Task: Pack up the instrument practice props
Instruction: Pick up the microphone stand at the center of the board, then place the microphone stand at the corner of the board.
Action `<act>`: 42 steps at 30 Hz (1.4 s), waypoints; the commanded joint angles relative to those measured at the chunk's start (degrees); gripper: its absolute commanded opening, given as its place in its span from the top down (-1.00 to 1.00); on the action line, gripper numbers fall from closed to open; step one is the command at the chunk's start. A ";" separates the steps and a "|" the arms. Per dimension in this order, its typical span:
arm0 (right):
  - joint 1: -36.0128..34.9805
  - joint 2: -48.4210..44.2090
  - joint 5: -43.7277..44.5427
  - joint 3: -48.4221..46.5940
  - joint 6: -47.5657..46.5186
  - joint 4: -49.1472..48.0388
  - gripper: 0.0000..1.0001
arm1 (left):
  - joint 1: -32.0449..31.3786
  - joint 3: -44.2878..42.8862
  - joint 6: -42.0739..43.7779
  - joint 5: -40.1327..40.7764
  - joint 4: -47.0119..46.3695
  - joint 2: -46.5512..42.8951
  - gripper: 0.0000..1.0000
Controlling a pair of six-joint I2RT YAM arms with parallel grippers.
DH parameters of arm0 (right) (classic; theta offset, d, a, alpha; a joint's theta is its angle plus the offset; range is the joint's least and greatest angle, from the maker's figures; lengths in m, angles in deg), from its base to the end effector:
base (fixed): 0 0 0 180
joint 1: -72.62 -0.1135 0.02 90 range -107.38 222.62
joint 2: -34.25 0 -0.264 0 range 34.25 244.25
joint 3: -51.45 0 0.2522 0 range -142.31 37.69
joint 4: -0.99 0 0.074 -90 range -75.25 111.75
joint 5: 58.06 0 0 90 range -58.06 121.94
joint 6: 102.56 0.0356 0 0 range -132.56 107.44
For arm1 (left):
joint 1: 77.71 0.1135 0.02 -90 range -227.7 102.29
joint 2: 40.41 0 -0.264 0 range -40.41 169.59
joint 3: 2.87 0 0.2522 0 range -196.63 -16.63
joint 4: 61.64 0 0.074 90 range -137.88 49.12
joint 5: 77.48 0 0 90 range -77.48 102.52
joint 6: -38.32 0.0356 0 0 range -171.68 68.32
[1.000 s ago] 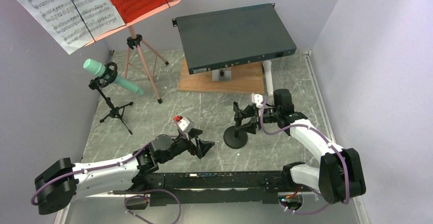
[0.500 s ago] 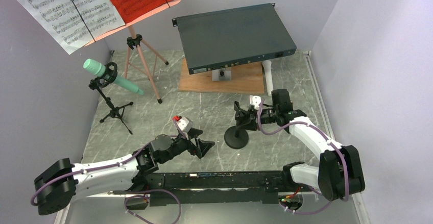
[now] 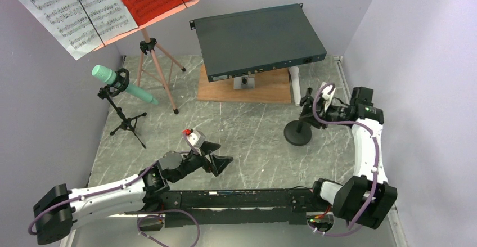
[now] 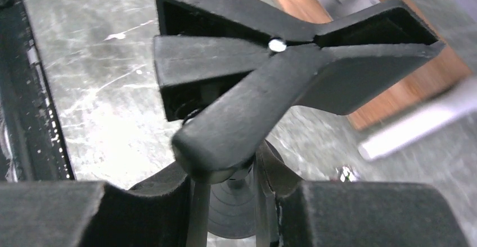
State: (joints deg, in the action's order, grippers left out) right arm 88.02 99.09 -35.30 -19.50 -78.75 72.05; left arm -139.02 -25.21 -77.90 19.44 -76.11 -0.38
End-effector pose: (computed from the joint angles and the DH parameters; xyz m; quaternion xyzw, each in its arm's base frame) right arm 0.1974 -0.0203 0.2998 -0.4571 0.6829 0.2912 0.4899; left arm 0.0841 -0.1447 0.2005 0.1791 0.7041 -0.4426 0.5255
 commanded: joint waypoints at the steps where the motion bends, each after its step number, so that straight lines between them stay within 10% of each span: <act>1: 7.53 0.50 -0.95 -3.86 11.10 -9.32 1.00 | -0.03 0.71 -0.54 0.47 1.68 -2.60 -0.80; 13: 12.46 8.00 20.78 -1.03 51.85 -59.35 1.00 | -0.03 0.84 0.44 2.21 3.16 -2.81 -0.83; 24: 1.97 28.93 48.97 -13.08 59.62 -72.77 1.00 | -0.03 -1.41 1.53 4.72 5.16 2.24 -0.90; 33: -0.22 45.87 53.54 -28.65 64.18 -71.03 0.98 | -0.03 -2.04 3.16 6.96 4.12 5.70 -0.99; 42: -0.95 44.39 55.17 -25.53 61.14 -71.48 0.19 | -0.03 -3.42 2.45 4.88 4.94 6.68 -0.99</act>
State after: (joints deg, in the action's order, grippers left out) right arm 87.36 149.07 18.31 -46.65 -16.13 6.48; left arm -139.02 -25.56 -75.91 25.19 -69.47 6.74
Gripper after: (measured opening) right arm 0.343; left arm 0.994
